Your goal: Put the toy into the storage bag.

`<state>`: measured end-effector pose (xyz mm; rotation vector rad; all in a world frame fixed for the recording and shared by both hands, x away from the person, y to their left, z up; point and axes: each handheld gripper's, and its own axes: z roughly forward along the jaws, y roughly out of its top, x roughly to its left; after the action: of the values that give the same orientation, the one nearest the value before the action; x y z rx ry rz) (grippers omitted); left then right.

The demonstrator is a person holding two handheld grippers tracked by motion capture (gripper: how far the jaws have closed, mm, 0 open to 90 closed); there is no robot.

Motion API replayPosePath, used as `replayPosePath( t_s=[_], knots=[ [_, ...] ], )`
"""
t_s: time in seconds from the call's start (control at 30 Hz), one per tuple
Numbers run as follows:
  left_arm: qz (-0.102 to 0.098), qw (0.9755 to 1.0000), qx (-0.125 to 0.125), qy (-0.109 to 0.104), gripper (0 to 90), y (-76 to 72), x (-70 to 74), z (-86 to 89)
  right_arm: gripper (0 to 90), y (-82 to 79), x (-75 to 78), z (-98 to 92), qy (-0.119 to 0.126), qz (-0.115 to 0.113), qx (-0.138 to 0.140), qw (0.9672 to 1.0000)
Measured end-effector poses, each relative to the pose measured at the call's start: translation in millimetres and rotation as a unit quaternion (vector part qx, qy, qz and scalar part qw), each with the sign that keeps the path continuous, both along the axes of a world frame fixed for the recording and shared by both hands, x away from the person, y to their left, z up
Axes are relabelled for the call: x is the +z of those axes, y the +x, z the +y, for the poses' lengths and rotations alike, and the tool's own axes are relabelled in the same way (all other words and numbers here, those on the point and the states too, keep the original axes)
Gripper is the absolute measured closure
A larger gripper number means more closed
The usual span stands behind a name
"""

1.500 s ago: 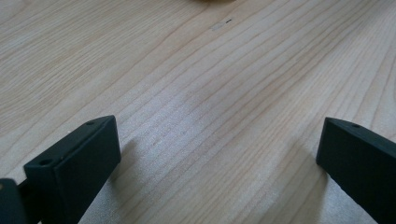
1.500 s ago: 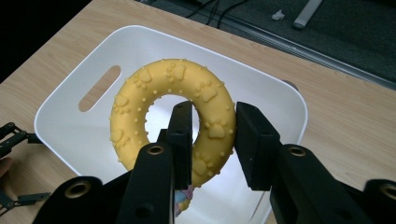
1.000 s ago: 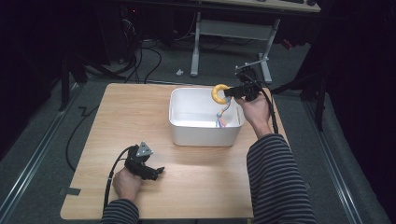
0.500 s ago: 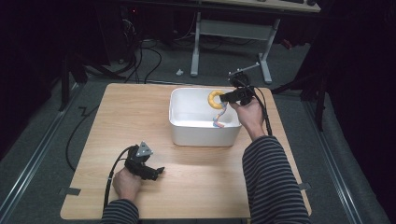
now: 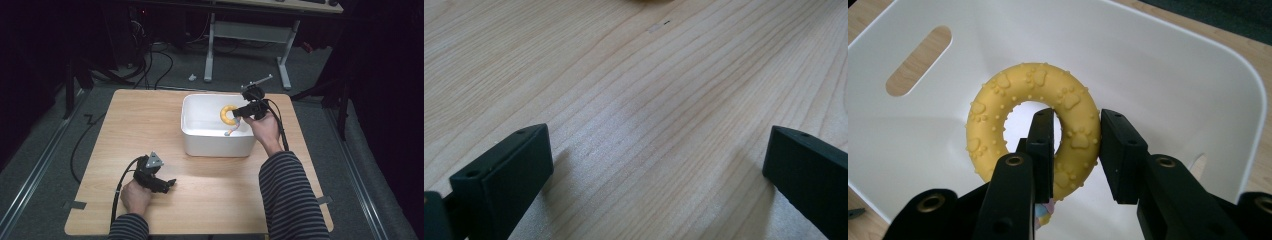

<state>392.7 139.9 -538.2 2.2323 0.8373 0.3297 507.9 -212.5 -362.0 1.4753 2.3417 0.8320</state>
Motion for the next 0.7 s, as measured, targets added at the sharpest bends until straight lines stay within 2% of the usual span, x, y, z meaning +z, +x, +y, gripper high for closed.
replayPosePath(
  t_s=[0.37,0.57,0.7],
  knots=[
    [0.000,1.0000,-0.001,0.001,0.0,0.0,0.1,0.1,68.7,-8.0,-13.5,1.9,-0.002,0.028,0.016,0.9995],
    [0.000,1.0000,-0.001,0.000,0.0,0.1,0.0,0.1,68.7,-12.2,-15.4,1.0,0.000,0.028,0.028,0.9992],
    [0.000,1.0000,-0.001,0.000,0.0,0.1,0.0,0.1,68.7,-14.5,-18.9,0.4,0.001,0.038,0.031,0.9988]
  ],
)
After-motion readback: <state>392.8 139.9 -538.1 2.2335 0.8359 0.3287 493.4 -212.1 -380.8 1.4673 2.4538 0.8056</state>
